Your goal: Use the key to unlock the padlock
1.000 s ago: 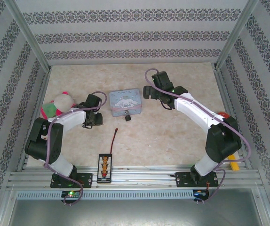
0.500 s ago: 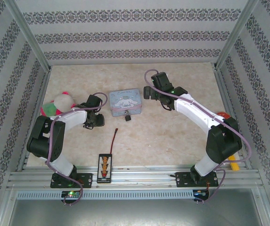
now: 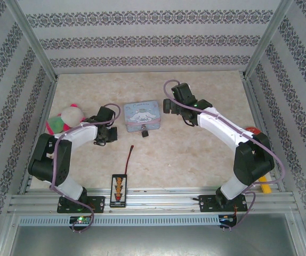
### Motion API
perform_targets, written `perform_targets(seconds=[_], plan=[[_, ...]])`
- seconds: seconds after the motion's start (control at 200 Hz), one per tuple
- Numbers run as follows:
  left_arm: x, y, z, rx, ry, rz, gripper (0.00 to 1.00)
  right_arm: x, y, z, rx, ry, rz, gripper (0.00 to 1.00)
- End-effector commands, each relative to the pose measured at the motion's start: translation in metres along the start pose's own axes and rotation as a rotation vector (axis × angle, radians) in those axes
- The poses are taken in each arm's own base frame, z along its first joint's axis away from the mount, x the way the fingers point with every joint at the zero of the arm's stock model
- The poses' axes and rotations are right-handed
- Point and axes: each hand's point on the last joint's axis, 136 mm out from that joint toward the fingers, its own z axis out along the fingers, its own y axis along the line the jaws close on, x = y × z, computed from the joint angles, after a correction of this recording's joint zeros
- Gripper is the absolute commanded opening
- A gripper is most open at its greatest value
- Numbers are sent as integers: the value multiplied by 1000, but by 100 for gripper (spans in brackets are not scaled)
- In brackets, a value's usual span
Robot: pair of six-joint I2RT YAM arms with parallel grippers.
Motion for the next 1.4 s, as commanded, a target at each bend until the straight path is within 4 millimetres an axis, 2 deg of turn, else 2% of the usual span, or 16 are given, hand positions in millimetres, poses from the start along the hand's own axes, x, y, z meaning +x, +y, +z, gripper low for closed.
perform_targets(seconds=[0.0,0.185,0.305,0.385,0.535,0.685,0.78,0.89,0.984,1.219,1.394], plan=[[-2,-2,-14,29,-21,-5,0,0,4,-7,-20,-23,16,98],[-10,-14,-34,100,-71,15,0,8,15,-4,-96,-12,28,98],[-17,-27,-57,176,-116,33,0,18,30,-3,-198,4,55,98],[-24,-37,-76,237,-156,45,0,25,44,-2,-290,22,100,98],[-39,-66,-110,391,-214,64,0,34,82,-3,-538,43,221,98],[-58,-94,-137,557,-286,47,0,29,113,-10,-776,33,354,83],[-72,-108,-152,633,-332,39,0,25,126,-12,-870,24,374,73],[-86,-121,-166,707,-374,29,0,24,131,-12,-888,9,346,62],[-94,-132,-176,763,-394,31,0,22,134,-17,-900,-9,317,57],[-105,-143,-189,810,-417,44,0,17,131,-34,-883,-54,236,49],[-108,-151,-200,832,-402,85,0,18,137,-59,-837,-145,9,48]])
